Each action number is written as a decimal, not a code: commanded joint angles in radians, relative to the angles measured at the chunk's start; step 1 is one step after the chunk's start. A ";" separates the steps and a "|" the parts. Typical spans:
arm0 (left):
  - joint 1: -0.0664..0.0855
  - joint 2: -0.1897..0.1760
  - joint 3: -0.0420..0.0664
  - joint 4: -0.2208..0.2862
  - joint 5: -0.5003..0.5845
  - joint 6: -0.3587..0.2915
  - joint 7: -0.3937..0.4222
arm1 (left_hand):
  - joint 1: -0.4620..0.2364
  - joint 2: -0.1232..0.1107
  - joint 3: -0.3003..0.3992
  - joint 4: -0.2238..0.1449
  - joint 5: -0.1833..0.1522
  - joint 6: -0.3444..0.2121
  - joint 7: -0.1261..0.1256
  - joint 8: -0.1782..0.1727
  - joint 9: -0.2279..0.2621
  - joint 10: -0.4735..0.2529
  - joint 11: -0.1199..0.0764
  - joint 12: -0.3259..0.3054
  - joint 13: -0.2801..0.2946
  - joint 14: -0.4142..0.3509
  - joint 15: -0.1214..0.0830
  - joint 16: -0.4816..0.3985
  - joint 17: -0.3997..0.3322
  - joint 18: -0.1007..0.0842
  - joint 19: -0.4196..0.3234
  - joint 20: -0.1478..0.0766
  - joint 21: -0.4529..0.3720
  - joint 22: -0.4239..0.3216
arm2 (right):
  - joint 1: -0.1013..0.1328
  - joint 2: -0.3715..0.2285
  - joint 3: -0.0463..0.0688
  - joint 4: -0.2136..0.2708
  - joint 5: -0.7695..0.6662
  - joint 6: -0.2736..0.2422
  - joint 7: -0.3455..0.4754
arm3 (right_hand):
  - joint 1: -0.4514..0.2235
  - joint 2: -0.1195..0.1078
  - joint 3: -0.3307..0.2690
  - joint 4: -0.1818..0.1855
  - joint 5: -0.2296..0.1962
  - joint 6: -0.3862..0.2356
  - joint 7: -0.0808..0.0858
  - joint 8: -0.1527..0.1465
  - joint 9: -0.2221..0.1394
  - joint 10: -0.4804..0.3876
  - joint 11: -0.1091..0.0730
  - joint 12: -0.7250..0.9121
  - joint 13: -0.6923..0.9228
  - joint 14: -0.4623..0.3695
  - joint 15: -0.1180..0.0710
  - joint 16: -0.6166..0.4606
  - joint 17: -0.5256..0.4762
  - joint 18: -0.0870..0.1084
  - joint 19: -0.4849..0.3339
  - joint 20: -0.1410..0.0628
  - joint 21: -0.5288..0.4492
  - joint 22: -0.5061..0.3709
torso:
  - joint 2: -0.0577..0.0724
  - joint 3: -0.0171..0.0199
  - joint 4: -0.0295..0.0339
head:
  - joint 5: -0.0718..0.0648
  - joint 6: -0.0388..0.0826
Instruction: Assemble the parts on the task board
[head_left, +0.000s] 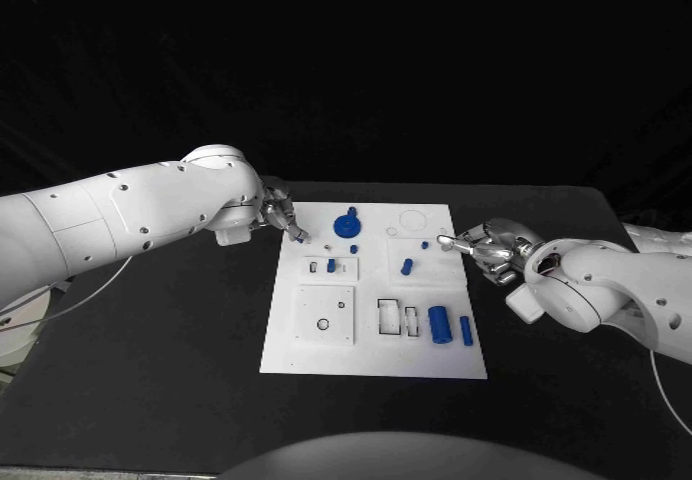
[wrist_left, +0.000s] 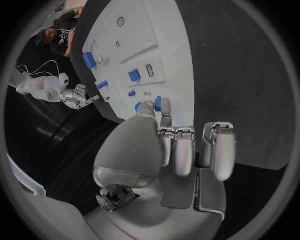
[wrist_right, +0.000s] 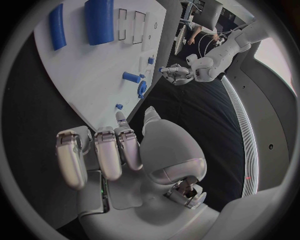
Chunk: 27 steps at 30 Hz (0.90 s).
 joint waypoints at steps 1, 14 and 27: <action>0.003 -0.009 -0.002 0.026 0.018 0.069 -0.050 | 0.034 0.023 0.005 0.000 0.005 0.004 -0.005 0.003 0.002 0.124 -0.024 -0.002 0.201 0.104 -0.009 0.003 0.263 -0.008 0.107 0.002 0.002 0.263 | -0.001 0.001 0.000 0.000 -0.009 0.012 -0.001 | 0.004 0.007 -0.003 -0.002 0.006 -0.008 0.011 0.006 0.001 0.107 0.006 0.004 0.263 0.104 0.007 0.004 0.263 -0.007 0.105 0.004 0.004 0.263 | 0.000 -0.0007 -0.0005 | 0.000 -0.001; 0.004 -0.029 -0.008 0.107 0.012 0.083 -0.092 | 0.045 0.019 0.020 -0.001 0.009 0.010 -0.005 0.005 0.002 0.124 -0.024 -0.002 0.201 0.104 -0.010 0.003 0.263 -0.008 0.107 0.005 0.002 0.263 | -0.001 0.002 0.000 0.000 -0.009 0.006 0.001 | 0.004 0.007 -0.003 -0.002 0.006 -0.008 0.011 0.006 0.001 0.107 0.006 0.004 0.263 0.104 0.007 0.004 0.263 -0.007 0.105 0.004 0.004 0.263 | 0.001 -0.0012 0.0000 | 0.001 -0.004; 0.002 -0.016 -0.010 0.117 0.011 0.069 -0.099 | 0.043 0.022 0.026 0.002 0.009 0.011 -0.004 0.005 0.002 0.124 -0.023 -0.002 0.201 0.104 -0.011 0.003 0.263 -0.008 0.107 0.006 0.002 0.263 | -0.001 0.004 0.000 0.002 -0.009 0.004 0.003 | 0.004 0.007 -0.004 -0.002 0.006 -0.008 0.011 0.006 0.001 0.107 0.006 0.004 0.263 0.104 0.007 0.004 0.263 -0.007 0.105 0.004 0.004 0.263 | 0.002 -0.0018 -0.0008 | 0.003 -0.005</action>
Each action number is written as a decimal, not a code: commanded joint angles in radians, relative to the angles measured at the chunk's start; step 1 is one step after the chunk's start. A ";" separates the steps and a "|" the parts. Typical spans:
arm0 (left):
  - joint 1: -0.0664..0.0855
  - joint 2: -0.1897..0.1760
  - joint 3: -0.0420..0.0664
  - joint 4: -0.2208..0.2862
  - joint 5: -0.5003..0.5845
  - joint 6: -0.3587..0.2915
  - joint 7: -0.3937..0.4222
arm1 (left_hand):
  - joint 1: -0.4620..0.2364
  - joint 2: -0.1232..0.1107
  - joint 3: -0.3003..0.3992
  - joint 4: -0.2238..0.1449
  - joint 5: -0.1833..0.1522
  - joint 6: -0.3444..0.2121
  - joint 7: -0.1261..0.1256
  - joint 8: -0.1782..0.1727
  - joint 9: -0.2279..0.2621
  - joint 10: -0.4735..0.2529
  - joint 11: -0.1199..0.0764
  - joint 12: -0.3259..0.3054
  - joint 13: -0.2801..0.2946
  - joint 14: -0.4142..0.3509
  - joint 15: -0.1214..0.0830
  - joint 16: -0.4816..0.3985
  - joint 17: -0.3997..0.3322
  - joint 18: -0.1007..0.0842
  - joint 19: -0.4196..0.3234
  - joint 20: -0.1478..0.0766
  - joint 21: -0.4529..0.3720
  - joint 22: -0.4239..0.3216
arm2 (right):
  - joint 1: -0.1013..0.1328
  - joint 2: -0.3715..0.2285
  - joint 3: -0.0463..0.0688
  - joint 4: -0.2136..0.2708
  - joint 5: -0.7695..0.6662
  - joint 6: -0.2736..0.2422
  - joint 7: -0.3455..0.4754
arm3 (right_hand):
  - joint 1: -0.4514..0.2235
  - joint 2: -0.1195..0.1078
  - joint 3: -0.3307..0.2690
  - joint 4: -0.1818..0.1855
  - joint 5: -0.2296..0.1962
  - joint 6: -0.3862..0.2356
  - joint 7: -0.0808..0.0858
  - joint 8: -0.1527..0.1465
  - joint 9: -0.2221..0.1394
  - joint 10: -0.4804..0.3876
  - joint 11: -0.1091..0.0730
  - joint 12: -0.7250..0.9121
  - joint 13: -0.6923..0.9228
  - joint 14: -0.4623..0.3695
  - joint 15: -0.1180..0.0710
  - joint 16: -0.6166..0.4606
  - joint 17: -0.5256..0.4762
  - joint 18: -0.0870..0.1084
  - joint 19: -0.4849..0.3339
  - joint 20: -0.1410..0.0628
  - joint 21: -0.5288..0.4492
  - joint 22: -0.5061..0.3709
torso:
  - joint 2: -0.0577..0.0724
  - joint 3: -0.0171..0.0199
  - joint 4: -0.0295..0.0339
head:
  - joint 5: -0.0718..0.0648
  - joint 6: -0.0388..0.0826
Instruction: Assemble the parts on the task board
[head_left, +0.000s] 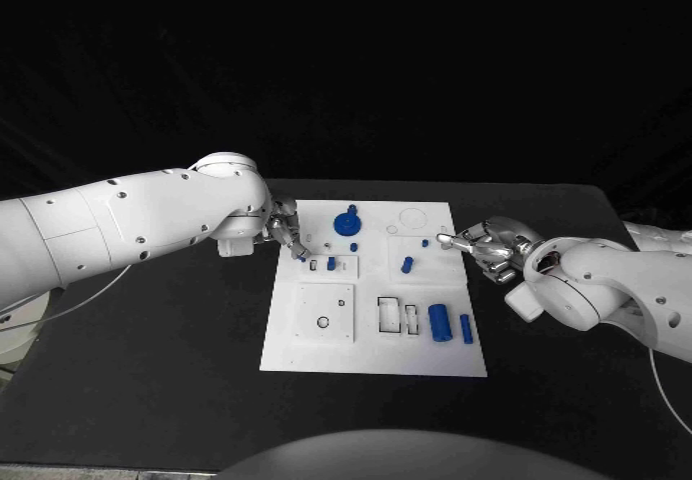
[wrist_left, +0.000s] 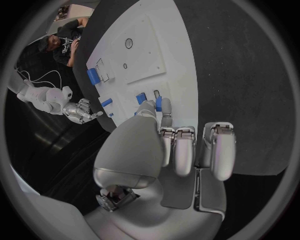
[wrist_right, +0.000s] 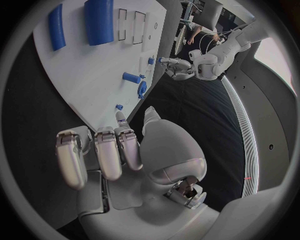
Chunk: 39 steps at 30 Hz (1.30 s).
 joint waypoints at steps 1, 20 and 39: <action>0.000 0.008 0.000 0.004 0.001 0.007 -0.008 | 0.029 0.028 0.007 -0.001 0.004 0.009 -0.005 0.003 0.000 0.126 -0.025 -0.002 0.193 0.108 -0.007 0.003 0.263 -0.008 0.107 0.006 0.002 0.263 | -0.001 0.001 0.000 0.002 -0.009 0.005 0.003 | 0.004 0.007 -0.004 -0.002 0.006 -0.008 0.011 0.006 0.002 0.107 0.006 0.004 0.263 0.104 0.007 0.004 0.263 -0.007 0.105 0.004 0.004 0.263 | 0.000 0.0002 0.0004 | 0.000 -0.001; -0.012 0.038 -0.002 -0.018 0.004 0.033 -0.010 | 0.025 0.033 0.016 -0.001 0.004 0.008 -0.004 0.002 0.000 0.126 -0.024 -0.002 0.193 0.108 -0.007 0.003 0.263 -0.008 0.107 0.007 0.002 0.263 | -0.001 0.005 0.000 0.005 -0.009 0.001 0.006 | 0.004 0.007 -0.004 -0.002 0.006 -0.008 0.011 0.006 0.002 0.107 0.006 0.004 0.263 0.104 0.007 0.004 0.263 -0.007 0.105 0.004 0.004 0.263 | -0.002 0.0012 -0.0005 | -0.001 -0.006; -0.030 0.054 -0.003 -0.033 0.000 0.019 -0.031 | 0.028 0.034 0.030 -0.003 0.005 0.006 -0.003 0.000 0.000 0.126 -0.023 -0.002 0.193 0.108 -0.006 0.003 0.263 -0.008 0.107 0.008 0.002 0.263 | -0.001 0.008 0.000 0.007 -0.009 0.000 0.008 | 0.004 0.007 -0.004 -0.002 0.006 -0.008 0.011 0.006 0.002 0.107 0.006 0.004 0.263 0.104 0.007 0.004 0.263 -0.007 0.105 0.004 0.004 0.263 | 0.000 0.0001 0.0019 | -0.003 -0.009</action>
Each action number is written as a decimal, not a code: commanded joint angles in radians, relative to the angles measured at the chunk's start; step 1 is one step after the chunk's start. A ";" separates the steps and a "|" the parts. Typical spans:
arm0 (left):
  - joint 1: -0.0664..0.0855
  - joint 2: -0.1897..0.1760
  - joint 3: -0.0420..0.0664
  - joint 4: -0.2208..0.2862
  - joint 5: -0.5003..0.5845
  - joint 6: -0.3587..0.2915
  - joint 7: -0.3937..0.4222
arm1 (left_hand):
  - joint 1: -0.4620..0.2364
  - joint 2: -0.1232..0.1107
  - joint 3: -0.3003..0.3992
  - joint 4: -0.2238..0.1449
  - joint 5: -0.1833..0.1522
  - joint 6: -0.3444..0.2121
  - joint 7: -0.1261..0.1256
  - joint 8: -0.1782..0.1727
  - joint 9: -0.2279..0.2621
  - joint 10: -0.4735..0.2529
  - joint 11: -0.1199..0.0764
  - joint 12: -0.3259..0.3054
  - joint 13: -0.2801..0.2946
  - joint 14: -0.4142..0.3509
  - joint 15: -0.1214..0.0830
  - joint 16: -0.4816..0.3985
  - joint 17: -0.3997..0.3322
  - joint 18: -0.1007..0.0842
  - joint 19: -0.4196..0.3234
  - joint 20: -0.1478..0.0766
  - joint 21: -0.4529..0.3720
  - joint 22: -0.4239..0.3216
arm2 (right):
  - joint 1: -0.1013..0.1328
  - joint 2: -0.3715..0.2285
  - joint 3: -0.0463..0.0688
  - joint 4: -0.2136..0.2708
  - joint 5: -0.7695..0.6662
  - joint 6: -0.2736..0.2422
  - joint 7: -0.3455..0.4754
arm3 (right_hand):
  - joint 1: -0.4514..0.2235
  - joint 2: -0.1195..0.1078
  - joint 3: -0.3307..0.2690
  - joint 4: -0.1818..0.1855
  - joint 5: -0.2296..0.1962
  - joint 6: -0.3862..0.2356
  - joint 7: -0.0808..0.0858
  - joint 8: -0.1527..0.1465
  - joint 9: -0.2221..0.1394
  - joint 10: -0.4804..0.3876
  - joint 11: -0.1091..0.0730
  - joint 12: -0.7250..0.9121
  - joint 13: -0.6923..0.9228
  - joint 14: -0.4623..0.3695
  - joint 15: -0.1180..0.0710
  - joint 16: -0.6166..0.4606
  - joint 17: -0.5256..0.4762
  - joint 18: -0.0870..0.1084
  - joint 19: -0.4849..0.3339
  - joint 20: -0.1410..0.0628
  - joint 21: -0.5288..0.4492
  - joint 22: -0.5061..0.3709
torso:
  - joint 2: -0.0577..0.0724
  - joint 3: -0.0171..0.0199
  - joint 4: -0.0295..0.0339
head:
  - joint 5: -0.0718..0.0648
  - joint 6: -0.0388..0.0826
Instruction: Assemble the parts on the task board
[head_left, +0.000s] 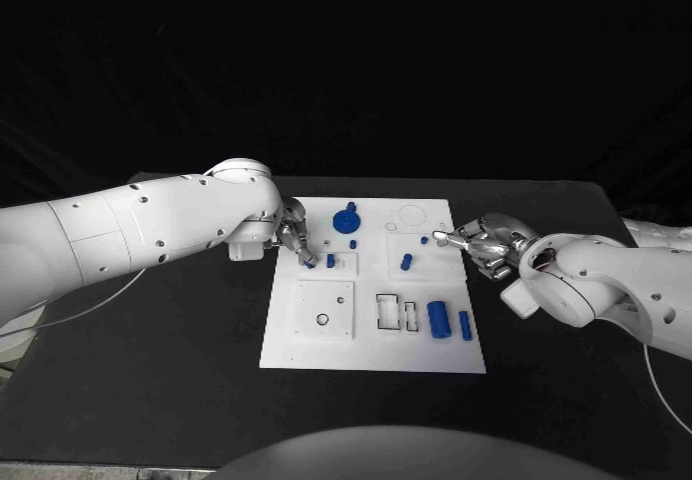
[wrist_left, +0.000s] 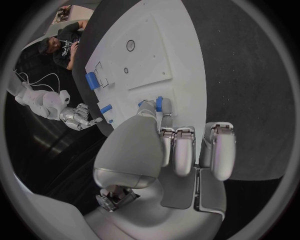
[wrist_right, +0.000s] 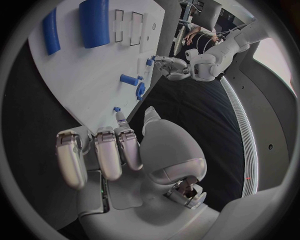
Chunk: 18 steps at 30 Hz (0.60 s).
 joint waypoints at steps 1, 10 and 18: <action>-0.002 0.005 0.000 -0.003 -0.001 0.003 -0.013 | 0.028 0.034 0.009 0.000 0.004 0.006 -0.003 0.003 0.001 0.126 -0.023 -0.004 0.193 0.108 -0.006 0.003 0.263 -0.008 0.103 0.005 0.002 0.263 | -0.001 0.000 0.000 0.002 -0.008 0.002 0.006 | 0.004 0.007 -0.004 -0.002 0.006 -0.008 0.011 0.006 0.001 0.107 0.006 0.004 0.263 0.104 0.007 0.004 0.263 -0.007 0.105 0.004 0.004 0.263 | 0.001 -0.0005 0.0020 | 0.000 -0.002; -0.005 0.011 0.000 -0.012 -0.005 -0.011 -0.004 | 0.028 0.034 0.011 0.001 0.004 0.006 -0.003 0.003 0.001 0.126 -0.023 -0.004 0.193 0.108 -0.006 0.003 0.263 -0.008 0.103 0.005 0.002 0.263 | -0.001 -0.001 0.000 0.002 -0.008 0.004 0.006 | 0.004 0.007 -0.004 -0.002 0.006 -0.008 0.011 0.006 0.001 0.107 0.006 0.004 0.263 0.104 0.007 0.004 0.263 -0.007 0.105 0.004 0.004 0.263 | 0.000 -0.0004 0.0011 | 0.000 -0.002; -0.005 0.012 0.000 -0.020 -0.009 -0.031 0.007 | 0.027 0.034 0.013 0.001 0.004 0.006 -0.002 0.003 0.001 0.126 -0.022 -0.004 0.193 0.108 -0.006 0.003 0.263 -0.008 0.103 0.005 0.002 0.263 | -0.001 -0.002 0.000 0.001 -0.008 0.003 0.006 | 0.004 0.007 -0.004 -0.002 0.006 -0.008 0.011 0.006 0.001 0.107 0.006 0.004 0.263 0.104 0.007 0.004 0.263 -0.007 0.105 0.004 0.004 0.263 | 0.000 0.0003 0.0002 | -0.002 -0.001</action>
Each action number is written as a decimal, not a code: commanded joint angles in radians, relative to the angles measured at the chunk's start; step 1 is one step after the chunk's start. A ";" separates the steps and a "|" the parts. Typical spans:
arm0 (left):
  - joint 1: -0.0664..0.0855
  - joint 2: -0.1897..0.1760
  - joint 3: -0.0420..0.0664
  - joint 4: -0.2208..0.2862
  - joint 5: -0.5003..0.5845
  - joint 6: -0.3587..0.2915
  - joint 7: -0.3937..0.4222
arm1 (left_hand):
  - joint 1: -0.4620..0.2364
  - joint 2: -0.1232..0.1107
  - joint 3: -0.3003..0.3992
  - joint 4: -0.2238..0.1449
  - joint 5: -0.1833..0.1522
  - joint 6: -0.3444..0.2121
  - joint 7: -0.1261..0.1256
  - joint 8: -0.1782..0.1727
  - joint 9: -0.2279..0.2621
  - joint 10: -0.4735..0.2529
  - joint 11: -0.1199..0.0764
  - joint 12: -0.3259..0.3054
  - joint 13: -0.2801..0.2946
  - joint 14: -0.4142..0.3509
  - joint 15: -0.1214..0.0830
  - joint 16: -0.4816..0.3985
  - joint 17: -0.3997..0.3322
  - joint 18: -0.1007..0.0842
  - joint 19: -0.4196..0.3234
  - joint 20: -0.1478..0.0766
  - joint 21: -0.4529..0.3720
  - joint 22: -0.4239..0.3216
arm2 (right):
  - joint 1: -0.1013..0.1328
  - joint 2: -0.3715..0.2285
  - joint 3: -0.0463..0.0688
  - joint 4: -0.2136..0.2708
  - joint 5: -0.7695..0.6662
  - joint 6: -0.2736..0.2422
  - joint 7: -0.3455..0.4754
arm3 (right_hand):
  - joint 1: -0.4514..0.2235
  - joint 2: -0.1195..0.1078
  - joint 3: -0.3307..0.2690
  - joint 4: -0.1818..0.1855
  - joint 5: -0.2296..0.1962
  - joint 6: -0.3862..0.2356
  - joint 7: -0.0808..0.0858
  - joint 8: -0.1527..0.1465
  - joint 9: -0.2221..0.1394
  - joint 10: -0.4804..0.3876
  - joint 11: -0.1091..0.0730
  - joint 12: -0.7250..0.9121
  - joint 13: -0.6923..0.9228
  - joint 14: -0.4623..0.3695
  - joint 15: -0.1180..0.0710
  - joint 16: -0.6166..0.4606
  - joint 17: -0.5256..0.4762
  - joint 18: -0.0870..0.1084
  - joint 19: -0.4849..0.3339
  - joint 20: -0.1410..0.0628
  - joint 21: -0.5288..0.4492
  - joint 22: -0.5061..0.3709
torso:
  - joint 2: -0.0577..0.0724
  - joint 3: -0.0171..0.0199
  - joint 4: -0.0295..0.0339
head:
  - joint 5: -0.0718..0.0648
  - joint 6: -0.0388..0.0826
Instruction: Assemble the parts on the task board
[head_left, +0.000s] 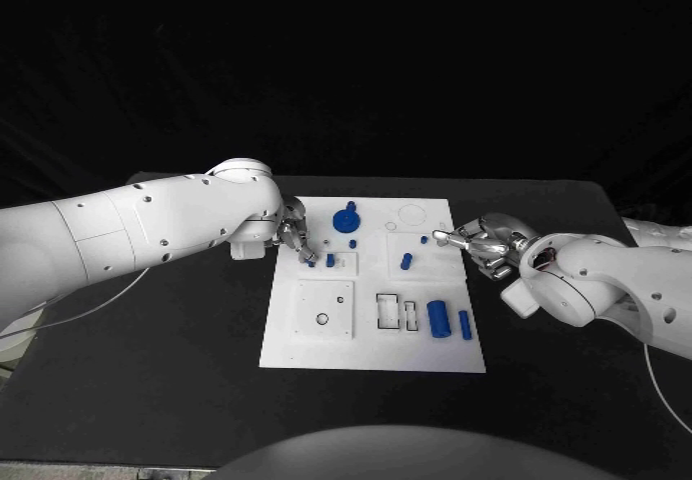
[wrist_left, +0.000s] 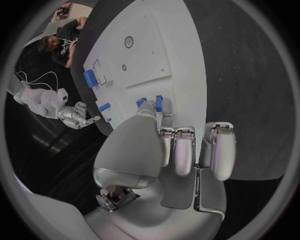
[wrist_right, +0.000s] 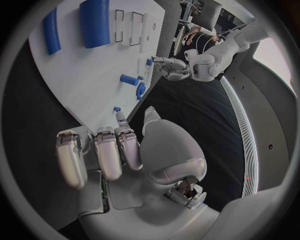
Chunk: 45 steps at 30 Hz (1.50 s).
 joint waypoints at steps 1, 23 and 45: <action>-0.002 0.000 -0.001 -0.001 -0.008 -0.017 0.009 | 0.025 0.034 0.008 -0.001 0.006 0.006 -0.002 0.004 0.002 0.126 -0.022 -0.004 0.193 0.108 -0.005 0.003 0.263 -0.008 0.103 0.005 0.002 0.263 | -0.001 -0.001 0.000 0.001 -0.008 0.003 0.006 | 0.004 0.007 -0.004 -0.002 0.006 -0.008 0.011 0.006 0.001 0.107 0.006 0.004 0.263 0.104 0.007 0.004 0.263 -0.007 0.105 0.004 0.004 0.263 | 0.000 0.0008 0.0006 | -0.002 -0.001; -0.002 0.000 0.000 -0.001 -0.009 -0.012 0.023 | 0.022 0.032 0.010 -0.001 0.005 0.007 -0.001 0.004 0.002 0.126 -0.021 -0.004 0.193 0.108 -0.005 0.003 0.263 -0.008 0.103 0.005 0.002 0.263 | -0.001 -0.001 0.000 0.000 -0.008 0.002 0.005 | 0.005 0.009 -0.005 -0.002 0.009 -0.009 0.012 0.007 0.001 0.107 0.007 0.004 0.263 0.104 0.007 0.004 0.263 -0.007 0.105 0.004 0.004 0.263 | 0.000 0.0011 0.0006 | 0.000 -0.004; -0.002 0.007 -0.001 -0.005 -0.006 0.015 0.018 | 0.017 0.029 0.017 -0.001 -0.001 0.006 -0.001 0.004 0.003 0.126 -0.020 -0.004 0.193 0.108 -0.004 0.003 0.263 -0.008 0.103 0.006 0.002 0.263 | -0.001 0.000 0.000 0.001 -0.008 0.003 0.005 | 0.006 0.009 -0.005 -0.002 0.009 -0.009 0.012 0.007 0.001 0.107 0.007 0.004 0.263 0.104 0.007 0.004 0.263 -0.007 0.105 0.004 0.004 0.263 | -0.001 0.0018 0.0003 | -0.004 -0.006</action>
